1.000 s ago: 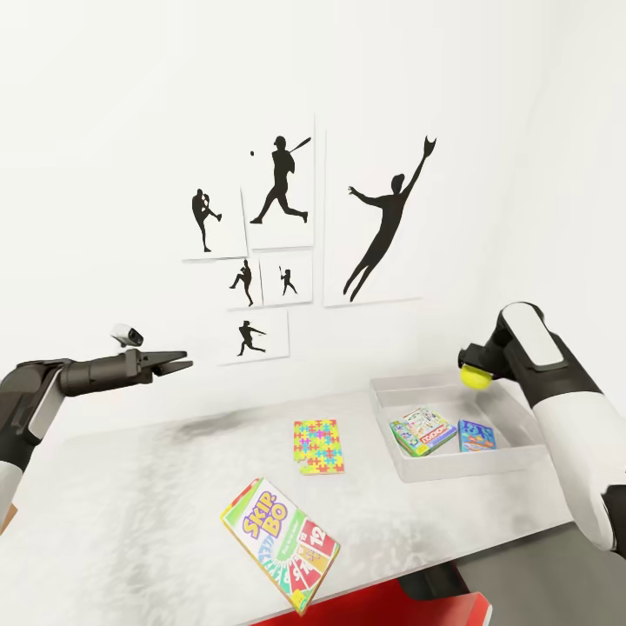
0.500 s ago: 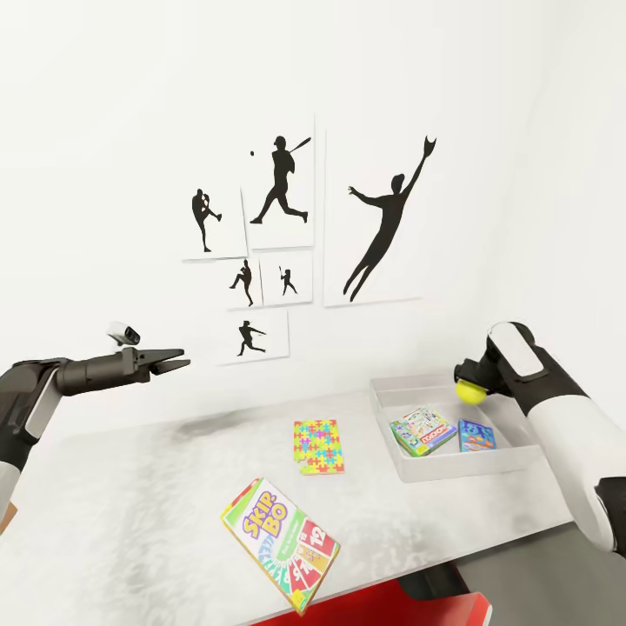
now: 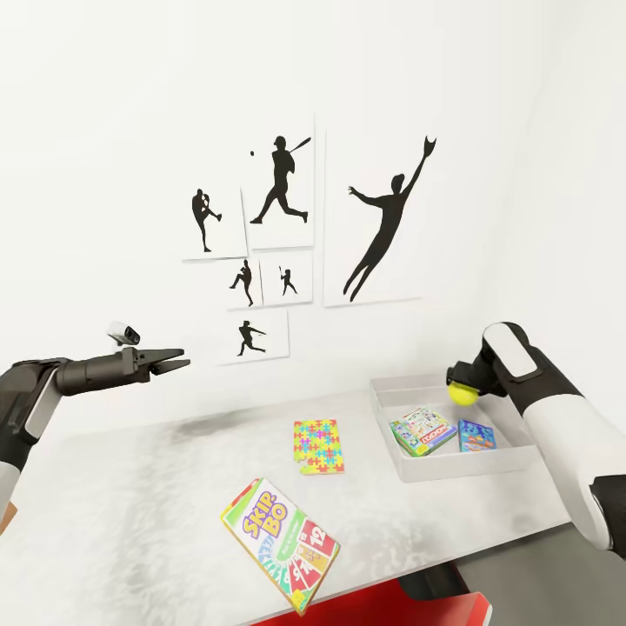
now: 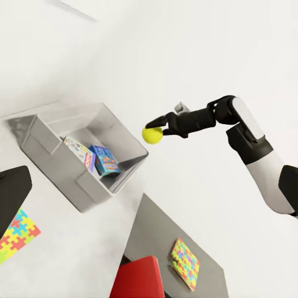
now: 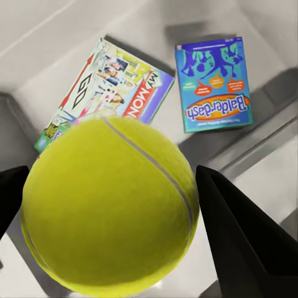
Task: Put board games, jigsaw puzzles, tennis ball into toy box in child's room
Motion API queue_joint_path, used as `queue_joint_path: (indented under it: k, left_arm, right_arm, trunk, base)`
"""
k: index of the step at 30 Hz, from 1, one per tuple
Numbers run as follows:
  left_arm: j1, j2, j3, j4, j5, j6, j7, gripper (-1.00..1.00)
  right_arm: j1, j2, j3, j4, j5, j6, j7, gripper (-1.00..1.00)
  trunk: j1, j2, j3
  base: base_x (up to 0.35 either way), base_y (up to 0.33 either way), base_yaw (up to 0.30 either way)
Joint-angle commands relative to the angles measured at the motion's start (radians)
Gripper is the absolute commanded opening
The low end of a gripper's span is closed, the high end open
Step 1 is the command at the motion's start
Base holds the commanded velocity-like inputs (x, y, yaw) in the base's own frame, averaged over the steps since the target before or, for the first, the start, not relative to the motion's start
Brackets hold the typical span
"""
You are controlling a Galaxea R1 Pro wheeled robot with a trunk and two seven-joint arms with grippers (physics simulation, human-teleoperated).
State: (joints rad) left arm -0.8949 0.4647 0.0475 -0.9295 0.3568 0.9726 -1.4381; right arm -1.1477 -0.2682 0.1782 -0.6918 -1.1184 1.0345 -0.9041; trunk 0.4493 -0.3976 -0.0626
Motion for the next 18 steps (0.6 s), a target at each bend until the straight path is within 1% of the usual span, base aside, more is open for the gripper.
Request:
queue_joint_path:
  k: [1,11,14,18]
  left_arm:
    - [-0.001,0.000,-0.001,0.000,0.002,0.011,-0.002,1.00]
    - [-0.001,0.000,-0.001,0.000,0.002,0.011,-0.002,1.00]
    - [-0.001,0.000,-0.001,0.000,0.001,0.011,-0.002,1.00]
    - [-0.001,0.000,-0.001,0.000,-0.001,0.011,-0.002,1.00]
  right_arm:
    - [-0.001,-0.002,0.006,-0.001,-0.013,0.007,-0.012,-1.00]
    - [-0.001,-0.002,0.007,0.000,-0.015,0.013,-0.013,-1.00]
    - [-0.001,-0.006,0.008,0.000,-0.019,0.013,-0.010,-1.00]
    - [0.001,-0.004,0.010,0.000,-0.022,0.013,-0.008,-1.00]
  trunk:
    - [0.001,-0.002,-0.002]
    - [0.001,-0.002,-0.002]
    - [0.001,-0.002,-0.002]
    - [0.001,-0.002,-0.002]
  base:
    - [0.000,0.000,0.000]
    - [0.000,0.000,0.000]
    - [0.000,0.000,0.000]
    - [0.000,0.000,0.000]
